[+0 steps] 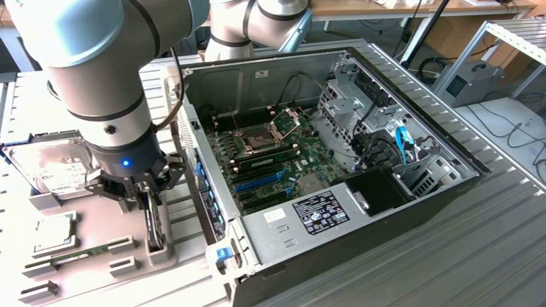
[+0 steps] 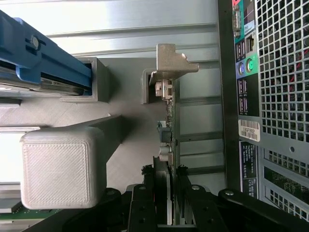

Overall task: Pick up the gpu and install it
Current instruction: 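Pick up the gpu and move the gpu toward the slot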

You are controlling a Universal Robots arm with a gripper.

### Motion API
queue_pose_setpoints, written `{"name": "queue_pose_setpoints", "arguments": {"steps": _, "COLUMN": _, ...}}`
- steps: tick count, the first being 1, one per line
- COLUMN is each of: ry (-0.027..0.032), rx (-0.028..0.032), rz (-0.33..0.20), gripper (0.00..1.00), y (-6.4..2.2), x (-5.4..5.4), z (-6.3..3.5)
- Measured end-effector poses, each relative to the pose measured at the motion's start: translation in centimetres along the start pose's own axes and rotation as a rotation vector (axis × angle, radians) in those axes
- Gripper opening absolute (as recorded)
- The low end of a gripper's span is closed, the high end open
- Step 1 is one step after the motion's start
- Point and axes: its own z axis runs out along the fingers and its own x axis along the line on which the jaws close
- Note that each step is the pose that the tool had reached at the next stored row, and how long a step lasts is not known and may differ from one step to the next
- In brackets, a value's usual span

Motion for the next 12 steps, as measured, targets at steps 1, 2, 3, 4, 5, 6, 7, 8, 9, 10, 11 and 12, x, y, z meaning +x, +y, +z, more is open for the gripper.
{"name": "queue_pose_setpoints", "arguments": {"steps": 1, "ry": 0.0000, "rx": 0.0000, "rz": 0.000, "gripper": 0.29, "y": 0.00, "x": 0.00, "z": 0.00}}
{"name": "queue_pose_setpoints", "arguments": {"steps": 2, "ry": 0.0000, "rx": 0.0000, "rz": 0.000, "gripper": 0.29, "y": 0.00, "x": 0.00, "z": 0.00}}
{"name": "queue_pose_setpoints", "arguments": {"steps": 3, "ry": 0.0000, "rx": 0.0000, "rz": 0.000, "gripper": 0.29, "y": 0.00, "x": 0.00, "z": 0.00}}
{"name": "queue_pose_setpoints", "arguments": {"steps": 4, "ry": 0.0000, "rx": 0.0001, "rz": 0.000, "gripper": 0.29, "y": 0.00, "x": 0.00, "z": 0.00}}
{"name": "queue_pose_setpoints", "arguments": {"steps": 5, "ry": 0.0000, "rx": 0.0000, "rz": 0.000, "gripper": 0.29, "y": 0.00, "x": 0.00, "z": 0.00}}
{"name": "queue_pose_setpoints", "arguments": {"steps": 6, "ry": 0.0000, "rx": 0.0000, "rz": 0.000, "gripper": 0.29, "y": 0.00, "x": 0.00, "z": 0.00}}
{"name": "queue_pose_setpoints", "arguments": {"steps": 7, "ry": -0.0001, "rx": -0.0001, "rz": 0.000, "gripper": 0.29, "y": 0.00, "x": 0.00, "z": 0.00}}
{"name": "queue_pose_setpoints", "arguments": {"steps": 8, "ry": -0.0002, "rx": -0.0001, "rz": 0.000, "gripper": 0.29, "y": 0.00, "x": 0.00, "z": -0.03}}
{"name": "queue_pose_setpoints", "arguments": {"steps": 9, "ry": -0.0004, "rx": -0.0004, "rz": 0.000, "gripper": 0.29, "y": 0.00, "x": -0.01, "z": -0.09}}
{"name": "queue_pose_setpoints", "arguments": {"steps": 10, "ry": -0.0002, "rx": -0.0002, "rz": 0.000, "gripper": 0.29, "y": 0.00, "x": -0.01, "z": -0.16}}
{"name": "queue_pose_setpoints", "arguments": {"steps": 11, "ry": 0.0000, "rx": 0.0000, "rz": 0.000, "gripper": 0.29, "y": 0.00, "x": -0.01, "z": -0.26}}
{"name": "queue_pose_setpoints", "arguments": {"steps": 12, "ry": -0.0001, "rx": -0.0001, "rz": 0.000, "gripper": 0.29, "y": 0.00, "x": -0.01, "z": -0.32}}
